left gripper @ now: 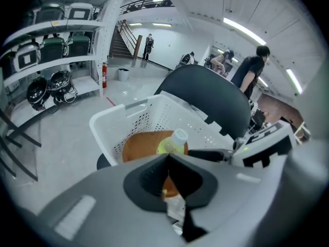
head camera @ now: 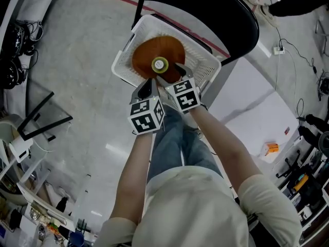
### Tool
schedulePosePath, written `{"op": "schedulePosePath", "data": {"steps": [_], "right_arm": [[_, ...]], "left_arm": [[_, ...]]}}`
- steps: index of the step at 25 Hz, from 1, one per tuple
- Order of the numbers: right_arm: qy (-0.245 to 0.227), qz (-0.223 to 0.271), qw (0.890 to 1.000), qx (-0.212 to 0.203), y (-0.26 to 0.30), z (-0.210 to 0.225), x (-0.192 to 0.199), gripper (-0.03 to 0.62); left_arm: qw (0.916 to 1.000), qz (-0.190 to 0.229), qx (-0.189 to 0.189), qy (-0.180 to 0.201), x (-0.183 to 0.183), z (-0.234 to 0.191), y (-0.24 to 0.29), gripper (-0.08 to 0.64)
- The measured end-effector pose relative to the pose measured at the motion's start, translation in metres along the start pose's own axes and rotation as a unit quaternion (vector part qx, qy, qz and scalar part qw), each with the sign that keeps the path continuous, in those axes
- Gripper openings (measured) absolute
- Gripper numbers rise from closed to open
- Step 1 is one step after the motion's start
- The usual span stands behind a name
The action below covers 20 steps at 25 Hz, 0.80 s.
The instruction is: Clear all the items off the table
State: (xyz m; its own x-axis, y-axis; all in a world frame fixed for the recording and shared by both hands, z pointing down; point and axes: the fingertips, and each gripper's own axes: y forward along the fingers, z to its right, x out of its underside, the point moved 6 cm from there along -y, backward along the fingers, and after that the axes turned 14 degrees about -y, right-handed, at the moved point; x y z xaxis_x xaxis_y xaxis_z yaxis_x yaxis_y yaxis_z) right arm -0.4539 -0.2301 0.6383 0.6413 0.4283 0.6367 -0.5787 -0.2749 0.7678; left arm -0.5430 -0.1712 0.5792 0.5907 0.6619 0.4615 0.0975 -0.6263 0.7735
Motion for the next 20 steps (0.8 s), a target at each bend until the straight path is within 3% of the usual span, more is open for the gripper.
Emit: {"op": "schedulePosePath", "data": {"steps": [5,20], "right_arm": [[0.000,0.014,1.000,0.009,-0.020,-0.003,-0.007,0.298],[0.008,0.025,0.998,0.049,-0.083,-0.005,-0.020,0.123]], "left_arm": [[1.0000,-0.001,0.003,0.008,0.002,0.006,-0.011,0.009],[0.9989,-0.009,0.029,0.034,0.005,0.035,-0.038,0.009]]}}
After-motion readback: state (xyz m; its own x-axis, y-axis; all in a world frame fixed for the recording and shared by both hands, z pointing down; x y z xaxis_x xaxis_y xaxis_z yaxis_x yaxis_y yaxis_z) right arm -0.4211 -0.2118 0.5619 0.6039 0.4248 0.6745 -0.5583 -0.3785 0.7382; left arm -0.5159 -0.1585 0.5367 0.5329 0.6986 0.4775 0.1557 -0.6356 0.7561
